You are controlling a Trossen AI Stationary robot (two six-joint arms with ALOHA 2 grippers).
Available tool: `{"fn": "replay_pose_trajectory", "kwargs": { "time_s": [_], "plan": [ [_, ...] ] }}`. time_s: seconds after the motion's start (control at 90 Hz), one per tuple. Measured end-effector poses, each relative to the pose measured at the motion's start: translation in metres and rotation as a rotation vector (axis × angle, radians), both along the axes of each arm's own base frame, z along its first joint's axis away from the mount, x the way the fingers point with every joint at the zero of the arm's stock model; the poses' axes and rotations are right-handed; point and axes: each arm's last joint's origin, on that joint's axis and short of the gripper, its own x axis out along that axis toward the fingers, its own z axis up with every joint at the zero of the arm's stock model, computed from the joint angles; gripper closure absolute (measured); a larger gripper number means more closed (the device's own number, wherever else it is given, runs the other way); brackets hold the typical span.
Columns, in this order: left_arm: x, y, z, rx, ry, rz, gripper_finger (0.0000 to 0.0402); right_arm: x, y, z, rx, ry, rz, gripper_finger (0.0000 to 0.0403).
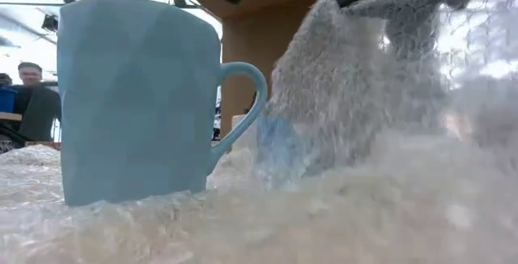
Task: Wrap mug
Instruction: Wrap the blue mug with the bubble wrap on the table
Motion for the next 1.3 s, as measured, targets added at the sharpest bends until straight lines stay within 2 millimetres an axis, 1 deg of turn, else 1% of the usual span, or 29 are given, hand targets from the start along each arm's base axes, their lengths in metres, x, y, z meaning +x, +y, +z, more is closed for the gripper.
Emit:
{"fn": "replay_pose_trajectory", "kwargs": {
  "time_s": [0.156, 0.256, 0.356, 0.5, 0.622, 0.811, 1.022, 1.189, 1.3],
  "plan": [
    [0.007, -0.002, 0.007, 0.065, -0.046, -0.098, 0.0180, 0.023, 0.017, 0.004, -0.089, -0.012, 0.025, 0.0403],
    [0.010, -0.004, 0.011, 0.091, -0.082, -0.134, 0.0174, 0.036, 0.026, 0.010, -0.145, -0.027, 0.056, 0.0403],
    [0.011, -0.005, 0.012, 0.109, -0.092, -0.161, 0.0172, 0.043, 0.032, 0.012, -0.182, -0.031, 0.080, 0.0403],
    [0.011, -0.005, 0.012, 0.111, -0.091, -0.165, 0.0172, 0.044, 0.032, 0.013, -0.234, -0.018, 0.096, 0.0397],
    [0.012, -0.006, 0.012, 0.076, -0.088, -0.202, 0.0172, 0.044, 0.033, 0.015, -0.263, -0.036, 0.128, 0.0383],
    [0.015, -0.007, 0.012, -0.018, -0.069, -0.303, 0.0172, 0.044, 0.034, 0.015, -0.284, -0.036, 0.160, 0.0346],
    [0.015, -0.008, 0.013, -0.039, -0.078, -0.317, 0.0172, 0.044, 0.033, 0.015, -0.290, -0.036, 0.157, 0.0305],
    [0.016, -0.008, 0.014, -0.040, -0.083, -0.318, 0.0173, 0.046, 0.030, 0.015, -0.288, -0.035, 0.141, 0.0299],
    [0.015, -0.008, 0.013, -0.035, -0.073, -0.318, 0.0191, 0.047, 0.029, 0.015, -0.284, -0.035, 0.136, 0.0299]
  ]
}}
